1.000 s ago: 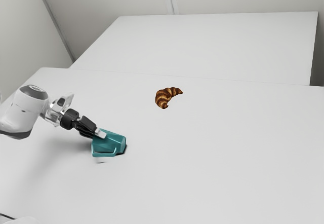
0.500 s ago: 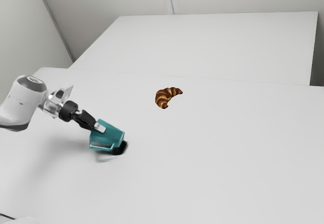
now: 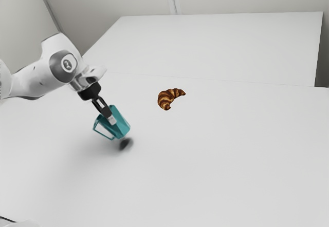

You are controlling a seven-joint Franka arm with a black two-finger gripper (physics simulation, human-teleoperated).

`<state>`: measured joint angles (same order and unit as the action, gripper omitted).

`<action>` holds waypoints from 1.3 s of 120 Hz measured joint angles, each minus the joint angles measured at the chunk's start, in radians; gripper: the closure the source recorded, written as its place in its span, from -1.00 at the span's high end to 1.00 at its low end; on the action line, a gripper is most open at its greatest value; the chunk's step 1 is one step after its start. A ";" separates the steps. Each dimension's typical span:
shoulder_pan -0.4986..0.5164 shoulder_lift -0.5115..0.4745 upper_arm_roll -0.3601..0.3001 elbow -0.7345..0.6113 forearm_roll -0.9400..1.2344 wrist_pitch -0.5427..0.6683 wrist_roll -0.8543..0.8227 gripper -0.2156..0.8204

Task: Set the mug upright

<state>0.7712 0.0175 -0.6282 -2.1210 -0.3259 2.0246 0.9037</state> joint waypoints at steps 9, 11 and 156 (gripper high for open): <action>-0.017 -0.015 -0.036 -0.006 0.047 0.039 -0.065 -0.92; -0.022 -0.019 -0.043 -0.008 0.055 0.045 -0.080 -0.92; -0.022 -0.047 -0.174 -0.179 0.267 0.260 -0.730 -0.92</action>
<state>0.7489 -0.0300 -0.8025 -2.2995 -0.0593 2.2848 0.1734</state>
